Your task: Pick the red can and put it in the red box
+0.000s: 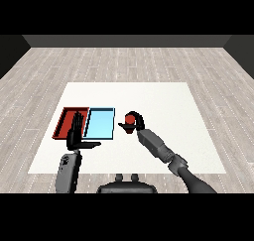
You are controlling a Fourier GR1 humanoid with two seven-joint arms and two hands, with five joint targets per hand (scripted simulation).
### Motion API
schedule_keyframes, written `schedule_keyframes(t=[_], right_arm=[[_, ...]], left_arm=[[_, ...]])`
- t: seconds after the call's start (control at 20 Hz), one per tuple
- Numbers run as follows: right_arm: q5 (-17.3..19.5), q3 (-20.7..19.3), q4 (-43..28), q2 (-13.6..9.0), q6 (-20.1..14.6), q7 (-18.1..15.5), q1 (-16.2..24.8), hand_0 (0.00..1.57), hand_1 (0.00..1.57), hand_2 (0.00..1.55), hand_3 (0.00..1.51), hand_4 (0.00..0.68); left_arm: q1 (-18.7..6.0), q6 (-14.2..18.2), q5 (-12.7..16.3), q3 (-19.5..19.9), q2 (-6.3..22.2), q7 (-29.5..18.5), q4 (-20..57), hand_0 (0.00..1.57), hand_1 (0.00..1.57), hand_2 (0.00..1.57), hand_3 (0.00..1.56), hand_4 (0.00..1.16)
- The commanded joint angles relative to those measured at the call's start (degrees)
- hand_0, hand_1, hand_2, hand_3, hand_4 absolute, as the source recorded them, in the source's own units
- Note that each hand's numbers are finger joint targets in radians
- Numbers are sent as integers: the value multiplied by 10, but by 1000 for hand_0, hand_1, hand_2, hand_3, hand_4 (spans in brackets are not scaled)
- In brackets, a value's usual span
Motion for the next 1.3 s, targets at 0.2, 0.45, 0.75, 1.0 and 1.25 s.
schedule_keyframes(t=[0.2,0.45,0.75,1.0,1.25], right_arm=[[15,-16,33,2,8,-2,-4,1571,1571,1486,1426,581],[78,-39,-66,-3,-38,17,45,1571,1571,1481,1411,595],[117,-54,-160,-43,-76,29,56,1571,1571,1481,1402,619],[145,-62,-277,-108,-87,77,63,1570,1570,1474,1403,605],[177,-69,-374,-154,-116,101,95,1518,1518,1453,1400,600]], left_arm=[[8,10,-18,-14,-15,-26,16,0,0,0,0,0],[-13,31,-33,-38,-29,-16,22,0,0,0,0,0],[26,4,-29,-27,-14,-54,20,0,0,0,0,0],[-13,-1,-22,-28,-6,-6,5,0,0,0,0,0],[-3,-6,-26,-83,-29,22,-18,0,0,0,0,0]])
